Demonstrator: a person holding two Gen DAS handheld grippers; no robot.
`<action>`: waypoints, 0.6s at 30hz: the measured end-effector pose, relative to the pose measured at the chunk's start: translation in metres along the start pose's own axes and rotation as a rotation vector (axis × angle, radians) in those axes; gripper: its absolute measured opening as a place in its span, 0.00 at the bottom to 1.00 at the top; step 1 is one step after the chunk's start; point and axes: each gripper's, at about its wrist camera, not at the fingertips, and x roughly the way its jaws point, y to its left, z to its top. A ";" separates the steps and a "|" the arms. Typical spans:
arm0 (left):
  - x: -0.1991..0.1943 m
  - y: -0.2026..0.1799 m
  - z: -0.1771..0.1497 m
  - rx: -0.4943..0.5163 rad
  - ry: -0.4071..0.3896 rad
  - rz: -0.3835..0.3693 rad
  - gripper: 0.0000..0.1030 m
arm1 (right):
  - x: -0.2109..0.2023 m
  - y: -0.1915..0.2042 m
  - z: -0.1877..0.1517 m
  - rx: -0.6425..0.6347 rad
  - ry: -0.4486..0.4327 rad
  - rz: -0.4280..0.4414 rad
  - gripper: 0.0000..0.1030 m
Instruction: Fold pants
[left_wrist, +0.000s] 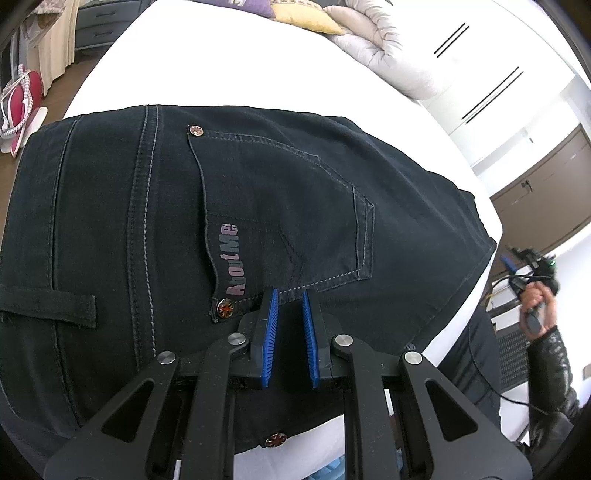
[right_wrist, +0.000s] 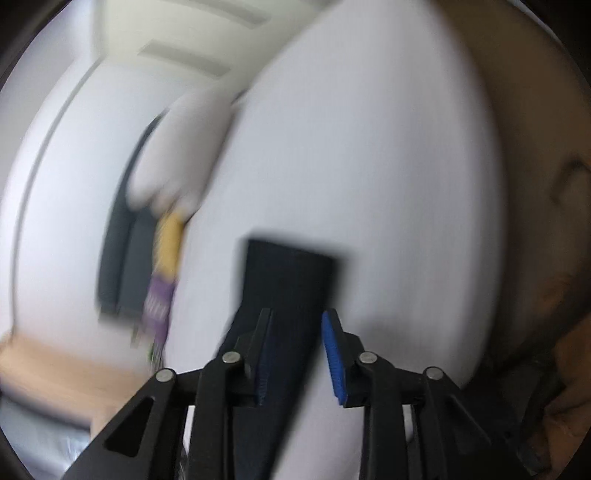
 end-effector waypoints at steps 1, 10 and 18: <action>0.000 0.000 0.000 0.003 -0.002 0.005 0.13 | 0.010 0.020 -0.010 -0.056 0.067 0.033 0.12; -0.004 -0.005 -0.003 0.002 -0.005 0.016 0.13 | 0.176 0.142 -0.186 -0.257 0.731 0.206 0.10; 0.000 -0.001 0.002 -0.005 0.010 0.009 0.13 | 0.201 0.062 -0.074 -0.021 0.492 0.098 0.00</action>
